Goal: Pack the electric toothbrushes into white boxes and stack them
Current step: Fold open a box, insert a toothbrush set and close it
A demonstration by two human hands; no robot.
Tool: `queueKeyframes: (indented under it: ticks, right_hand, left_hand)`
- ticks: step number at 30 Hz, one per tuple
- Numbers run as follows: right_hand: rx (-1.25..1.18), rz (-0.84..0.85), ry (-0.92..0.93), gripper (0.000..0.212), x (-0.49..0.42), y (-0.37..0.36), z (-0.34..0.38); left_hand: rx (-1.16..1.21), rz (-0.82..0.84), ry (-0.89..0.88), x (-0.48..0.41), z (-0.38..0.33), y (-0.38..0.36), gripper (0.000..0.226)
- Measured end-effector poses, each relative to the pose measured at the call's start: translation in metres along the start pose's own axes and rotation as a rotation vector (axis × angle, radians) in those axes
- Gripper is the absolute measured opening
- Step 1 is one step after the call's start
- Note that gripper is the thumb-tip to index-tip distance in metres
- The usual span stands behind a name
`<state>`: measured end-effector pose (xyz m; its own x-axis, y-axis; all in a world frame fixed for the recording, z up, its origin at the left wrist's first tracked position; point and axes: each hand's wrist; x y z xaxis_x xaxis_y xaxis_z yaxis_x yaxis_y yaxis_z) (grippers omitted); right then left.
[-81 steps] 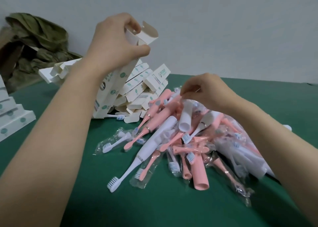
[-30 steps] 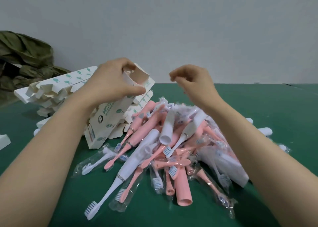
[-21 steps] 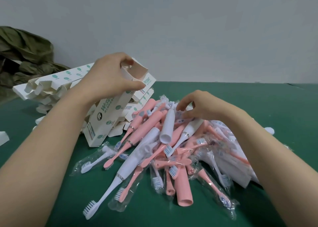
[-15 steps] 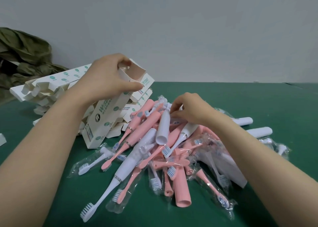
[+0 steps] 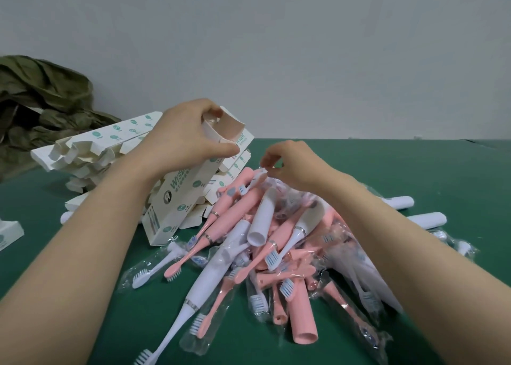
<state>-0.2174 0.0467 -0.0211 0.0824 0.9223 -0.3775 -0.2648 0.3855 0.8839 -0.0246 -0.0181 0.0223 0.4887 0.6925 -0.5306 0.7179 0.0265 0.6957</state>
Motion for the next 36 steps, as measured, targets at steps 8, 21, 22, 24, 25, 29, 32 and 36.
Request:
queueKeyframes:
  ticks: [8, 21, 22, 24, 25, 29, 32, 36]
  right_hand:
    - [0.268, 0.263, -0.051, 0.034, -0.027, -0.023, -0.005]
    - [-0.535, -0.136, -0.146, 0.009, 0.006, 0.030, -0.015]
    - [-0.639, -0.221, -0.146, 0.010, 0.007, 0.034, -0.012]
    - [-0.857, -0.446, -0.157, 0.013, 0.008, 0.043, -0.006]
    - [-0.954, -0.546, -0.172, 0.014, 0.009, 0.047, -0.002]
    - [-1.403, -0.503, -0.094, 0.013, 0.012, 0.054, 0.022]
    - [-1.302, -0.370, -0.029, 0.009, 0.014, 0.048, 0.040]
    - [-0.919, -0.485, -0.054, 0.011, 0.015, 0.051, 0.046]
  left_hand:
    - [-0.005, 0.010, -0.032, 0.002, 0.003, 0.002, 0.050]
    - [-0.018, 0.067, -0.030, 0.005, 0.002, -0.010, 0.055]
    - [-0.023, 0.072, -0.030, 0.005, 0.002, -0.010, 0.056]
    - [-0.031, 0.065, -0.030, 0.005, 0.001, -0.011, 0.057]
    - [-0.030, 0.055, -0.029, 0.004, 0.001, -0.012, 0.057]
    - [-0.031, 0.030, -0.025, 0.006, -0.004, -0.018, 0.058]
    - [0.076, 0.012, -0.037, 0.012, -0.010, -0.021, 0.058]
    - [0.239, -0.070, -0.032, 0.026, -0.009, -0.024, 0.049]
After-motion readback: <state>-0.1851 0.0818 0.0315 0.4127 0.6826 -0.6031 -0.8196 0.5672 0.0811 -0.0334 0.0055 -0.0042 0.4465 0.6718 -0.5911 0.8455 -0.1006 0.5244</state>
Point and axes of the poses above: each hand's wrist, its own x-axis away from the middle knuckle, its own y-axis out of the back of the hand, z = x × y, and after that the axes turned 3 degrees about y, right-handed
